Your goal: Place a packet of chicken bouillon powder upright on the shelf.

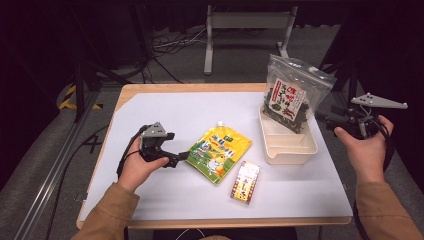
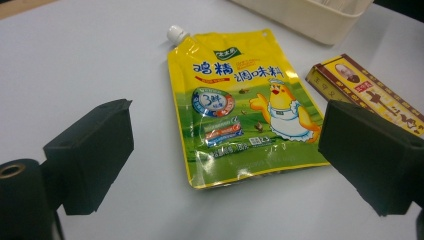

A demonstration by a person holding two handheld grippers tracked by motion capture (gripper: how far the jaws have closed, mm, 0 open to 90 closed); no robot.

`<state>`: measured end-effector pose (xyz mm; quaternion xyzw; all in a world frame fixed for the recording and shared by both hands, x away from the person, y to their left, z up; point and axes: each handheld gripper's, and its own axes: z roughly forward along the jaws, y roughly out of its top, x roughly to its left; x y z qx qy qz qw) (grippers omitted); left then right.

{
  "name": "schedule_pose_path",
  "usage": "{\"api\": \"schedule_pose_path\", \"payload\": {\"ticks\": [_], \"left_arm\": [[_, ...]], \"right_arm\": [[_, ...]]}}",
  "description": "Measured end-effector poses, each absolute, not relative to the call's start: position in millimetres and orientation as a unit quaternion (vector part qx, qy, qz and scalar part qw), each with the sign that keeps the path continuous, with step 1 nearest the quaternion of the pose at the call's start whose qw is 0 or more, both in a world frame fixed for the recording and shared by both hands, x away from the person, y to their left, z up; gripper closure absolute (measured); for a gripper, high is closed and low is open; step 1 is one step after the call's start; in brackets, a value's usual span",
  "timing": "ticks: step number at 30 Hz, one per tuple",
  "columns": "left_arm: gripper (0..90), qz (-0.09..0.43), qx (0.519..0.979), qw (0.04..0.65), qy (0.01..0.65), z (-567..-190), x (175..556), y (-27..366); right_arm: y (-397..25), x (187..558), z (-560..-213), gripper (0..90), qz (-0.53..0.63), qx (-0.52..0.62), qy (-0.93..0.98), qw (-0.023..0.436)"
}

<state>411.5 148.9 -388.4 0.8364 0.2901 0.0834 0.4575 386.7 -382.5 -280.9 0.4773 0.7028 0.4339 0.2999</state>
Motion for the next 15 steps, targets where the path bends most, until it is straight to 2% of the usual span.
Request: {"api": "schedule_pose_path", "payload": {"ticks": [7, 11, 15], "left_arm": [[6.6, 0.076, 0.843, 0.440, 0.301, -393.3, 423.8, 141.4], [7.1, 0.054, 0.834, 0.444, 0.323, -397.1, 433.0, 133.7], [7.6, 0.059, 0.842, 0.430, 0.321, -401.7, 439.3, 127.2]], "right_arm": [[-372.8, 375.6, -280.2, 37.6, 0.439, 0.461, 0.717, 0.285], [-364.2, 371.6, -278.2, 38.8, 0.441, 0.449, 0.724, 0.281], [-355.5, 367.5, -276.1, 39.3, 0.443, 0.438, 0.730, 0.280]]}}
